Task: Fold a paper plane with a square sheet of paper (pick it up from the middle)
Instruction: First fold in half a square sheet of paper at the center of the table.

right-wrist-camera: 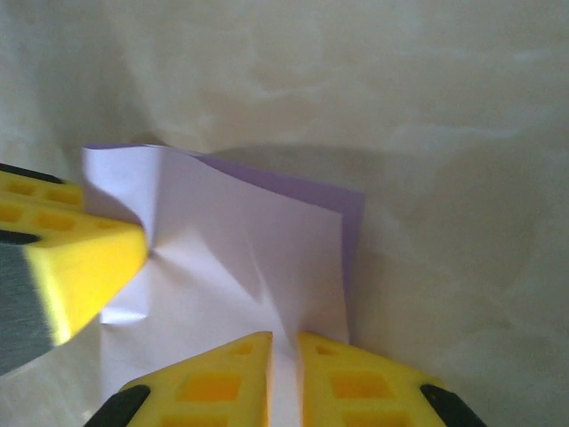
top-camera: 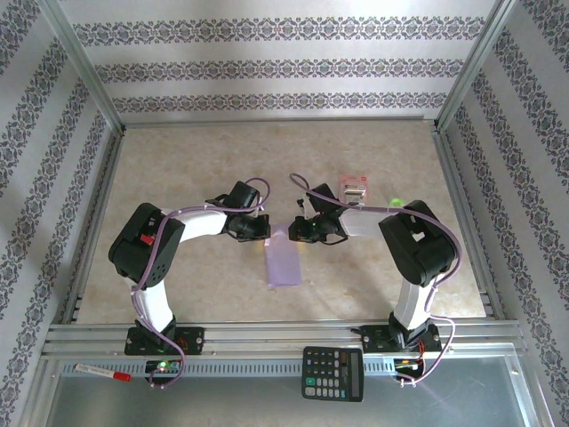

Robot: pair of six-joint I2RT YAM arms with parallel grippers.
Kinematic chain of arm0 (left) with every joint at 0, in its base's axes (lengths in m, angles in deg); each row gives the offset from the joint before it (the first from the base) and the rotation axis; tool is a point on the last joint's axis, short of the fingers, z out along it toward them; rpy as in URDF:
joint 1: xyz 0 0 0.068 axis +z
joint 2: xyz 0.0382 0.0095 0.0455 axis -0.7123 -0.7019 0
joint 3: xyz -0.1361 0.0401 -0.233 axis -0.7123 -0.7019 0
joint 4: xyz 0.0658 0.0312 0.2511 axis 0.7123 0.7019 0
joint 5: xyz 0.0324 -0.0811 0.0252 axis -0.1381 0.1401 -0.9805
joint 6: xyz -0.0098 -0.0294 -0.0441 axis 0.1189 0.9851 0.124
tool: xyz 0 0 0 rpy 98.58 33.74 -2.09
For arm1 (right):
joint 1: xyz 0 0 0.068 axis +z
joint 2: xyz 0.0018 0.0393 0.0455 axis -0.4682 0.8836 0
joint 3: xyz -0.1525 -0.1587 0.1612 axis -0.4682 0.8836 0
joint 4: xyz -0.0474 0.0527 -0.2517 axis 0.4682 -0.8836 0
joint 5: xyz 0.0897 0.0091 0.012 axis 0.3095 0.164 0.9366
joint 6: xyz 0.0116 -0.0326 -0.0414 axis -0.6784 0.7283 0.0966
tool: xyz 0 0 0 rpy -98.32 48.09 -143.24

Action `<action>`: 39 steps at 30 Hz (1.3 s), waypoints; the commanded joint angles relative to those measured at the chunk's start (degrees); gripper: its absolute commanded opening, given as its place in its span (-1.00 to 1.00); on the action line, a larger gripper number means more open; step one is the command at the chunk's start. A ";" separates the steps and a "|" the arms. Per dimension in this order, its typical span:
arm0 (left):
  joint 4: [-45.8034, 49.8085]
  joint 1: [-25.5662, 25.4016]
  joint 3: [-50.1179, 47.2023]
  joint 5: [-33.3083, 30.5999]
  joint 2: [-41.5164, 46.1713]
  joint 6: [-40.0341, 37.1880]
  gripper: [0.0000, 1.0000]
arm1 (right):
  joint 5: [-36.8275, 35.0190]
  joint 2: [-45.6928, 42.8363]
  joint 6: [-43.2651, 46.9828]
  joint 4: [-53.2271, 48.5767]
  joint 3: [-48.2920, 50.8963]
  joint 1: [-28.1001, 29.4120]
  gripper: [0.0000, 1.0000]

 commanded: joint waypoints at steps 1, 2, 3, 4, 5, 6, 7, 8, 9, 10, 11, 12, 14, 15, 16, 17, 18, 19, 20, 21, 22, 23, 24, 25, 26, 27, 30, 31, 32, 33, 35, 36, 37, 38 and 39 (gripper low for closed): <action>1.00 -0.02 -0.64 0.25 -0.48 -1.46 -0.89 | -0.84 1.78 1.12 -1.01 -0.59 0.17 -0.70; 0.93 -0.06 -0.61 0.28 -0.34 -1.46 -0.87 | -1.24 1.91 1.20 -1.17 -0.24 0.28 -0.70; 0.96 -0.09 -0.62 0.25 -0.26 -1.46 -0.84 | -1.79 2.06 1.10 -1.34 0.18 0.31 -0.71; 1.14 -0.06 -0.46 0.19 -0.09 -1.63 -0.82 | -2.28 2.02 1.06 -1.70 0.68 0.39 -0.71; 1.35 -0.02 -0.37 0.04 0.15 -1.79 -0.79 | -2.99 1.86 1.10 -2.00 1.26 0.44 -0.71; 1.60 -0.01 -0.26 -0.15 0.49 -1.80 -0.76 | -3.70 1.76 0.96 -2.45 1.72 0.55 -0.72; 1.84 -0.02 -0.27 -0.37 1.03 -1.81 -0.71 | -4.44 1.63 1.01 -2.98 2.34 0.70 -0.73; 2.20 0.08 -0.21 -0.76 1.66 -1.81 -0.60 | -5.19 1.47 0.94 -3.33 3.06 0.81 -0.73; 2.60 0.12 -0.28 -1.26 2.45 -1.72 -0.50 | -5.98 1.40 0.85 -3.82 3.60 0.96 -0.73; 3.00 0.13 -0.58 -1.95 3.43 -1.57 -0.41 | -6.86 1.24 0.81 -4.19 4.30 1.06 -0.74; 3.37 0.25 -0.73 -2.55 4.42 -1.40 -0.34 | -7.41 1.14 0.76 -4.49 4.86 1.17 -0.74; 3.55 0.21 -1.24 -3.31 5.95 -1.02 -0.24 | -7.97 1.01 0.54 -4.64 5.49 1.35 -0.74; 3.32 0.14 -2.55 -3.74 9.12 0.33 -0.15 | -8.52 1.05 0.08 -4.39 6.28 1.58 -0.75; 3.19 0.01 -3.18 -3.49 10.58 1.11 -0.11 | -8.63 1.12 -0.11 -4.25 6.50 1.70 -0.75; 2.90 -0.35 -3.86 -3.01 12.17 2.04 -0.08 | -8.59 1.27 -0.25 -4.19 6.54 1.87 -0.75; 2.33 -0.96 -4.59 -2.24 13.56 2.93 -0.07 | -8.73 1.33 -0.23 -4.13 6.46 1.97 -0.75; 1.60 -1.62 -5.08 -1.39 14.39 4.01 -0.09 | -8.81 1.35 -0.32 -4.08 6.41 1.98 -0.75; -0.30 -2.13 -5.80 0.09 14.85 5.36 -0.17 | -8.84 1.40 -0.40 -4.11 6.41 1.98 -0.75; -2.42 -2.62 -6.07 2.15 14.51 6.68 -0.25 | -8.90 1.31 -0.42 -4.06 6.41 1.98 -0.75; -3.78 -2.80 -5.89 3.66 13.64 7.50 -0.32 | -8.99 1.21 -0.53 -4.03 6.42 1.98 -0.76; -4.61 -2.96 -5.17 4.46 12.26 7.95 -0.41 | -9.08 1.23 -0.50 -3.90 6.41 1.98 -0.76; -5.26 -2.92 -4.27 4.93 10.47 7.80 -0.49 | -9.08 1.31 -0.48 -3.69 6.41 1.97 -0.76; -5.49 -2.83 -3.34 4.60 8.96 7.34 -0.55 | -9.20 1.48 -0.55 -3.72 6.34 1.98 -0.76; -5.63 -2.67 -2.10 3.88 6.94 6.72 -0.61 | -9.17 1.53 -0.52 -3.75 6.39 2.00 -0.76; -5.60 -2.47 -1.06 3.57 5.40 5.97 -0.64 | -9.22 1.73 -0.51 -3.74 6.32 2.00 -0.76; -5.37 -1.94 0.01 3.00 3.53 5.10 -0.70 | -9.32 1.74 -0.55 -3.72 6.38 1.98 -0.76; -4.92 -0.30 0.96 1.95 -0.10 3.95 -0.76 | -9.74 1.82 -0.41 -3.74 6.58 1.98 -0.78; -5.06 0.26 0.56 1.55 -0.81 3.77 -0.78 | -9.87 1.84 -0.43 -3.97 6.65 1.98 -0.79; -4.94 0.58 0.14 1.42 -1.31 3.36 -0.79 | -9.96 1.84 -0.32 -4.09 6.60 1.94 -0.79; -4.68 1.05 -0.31 1.51 -1.66 2.77 -0.79 | -10.21 1.80 -0.30 -4.24 6.67 1.98 -0.79; -4.19 2.01 -1.71 0.86 -1.67 2.06 -0.79 | -10.57 1.71 -0.28 -4.75 6.93 1.89 -0.80; -4.29 2.55 -2.52 0.68 -1.36 1.89 -0.79 | -10.54 1.62 -0.30 -4.82 7.20 1.84 -0.81; -4.26 2.99 -3.26 0.62 -0.84 1.72 -0.78 | -10.63 1.55 -0.47 -4.77 7.45 1.89 -0.81; -4.21 3.09 -3.67 0.71 -0.32 1.62 -0.77 | -10.61 1.49 -0.47 -4.81 7.68 1.86 -0.82; -3.81 3.23 -3.93 0.69 0.42 1.53 -0.75 | -10.57 1.42 -0.57 -4.87 7.94 1.89 -0.82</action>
